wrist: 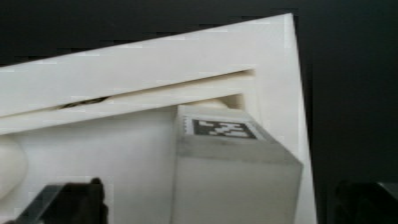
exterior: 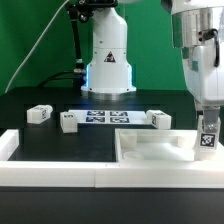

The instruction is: Assemble one leg

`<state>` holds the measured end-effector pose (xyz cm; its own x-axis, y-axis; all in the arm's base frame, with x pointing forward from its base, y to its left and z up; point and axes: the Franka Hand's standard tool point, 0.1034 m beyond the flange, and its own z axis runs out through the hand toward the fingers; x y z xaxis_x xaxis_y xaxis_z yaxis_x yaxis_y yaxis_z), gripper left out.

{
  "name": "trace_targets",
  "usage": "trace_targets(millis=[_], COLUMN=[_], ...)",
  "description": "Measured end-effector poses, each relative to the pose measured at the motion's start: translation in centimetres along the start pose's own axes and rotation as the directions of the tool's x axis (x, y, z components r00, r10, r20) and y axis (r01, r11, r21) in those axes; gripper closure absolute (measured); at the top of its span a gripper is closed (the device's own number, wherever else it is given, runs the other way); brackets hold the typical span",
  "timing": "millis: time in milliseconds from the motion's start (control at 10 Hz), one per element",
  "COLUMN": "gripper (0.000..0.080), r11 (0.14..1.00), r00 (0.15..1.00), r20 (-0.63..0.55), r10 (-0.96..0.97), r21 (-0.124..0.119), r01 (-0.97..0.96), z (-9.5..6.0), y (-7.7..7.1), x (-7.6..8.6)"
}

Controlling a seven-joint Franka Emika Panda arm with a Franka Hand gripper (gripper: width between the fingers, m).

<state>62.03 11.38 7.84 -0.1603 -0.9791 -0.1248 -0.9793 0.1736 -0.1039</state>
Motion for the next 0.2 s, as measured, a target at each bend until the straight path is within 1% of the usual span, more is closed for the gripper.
trace_targets(millis=[200], gripper=[0.015], r11=[1.0], r00=[1.0], r20=[0.0], r10=[0.0], r21=[0.0], r01=[0.0], z=[0.03], y=[0.01], x=[0.01])
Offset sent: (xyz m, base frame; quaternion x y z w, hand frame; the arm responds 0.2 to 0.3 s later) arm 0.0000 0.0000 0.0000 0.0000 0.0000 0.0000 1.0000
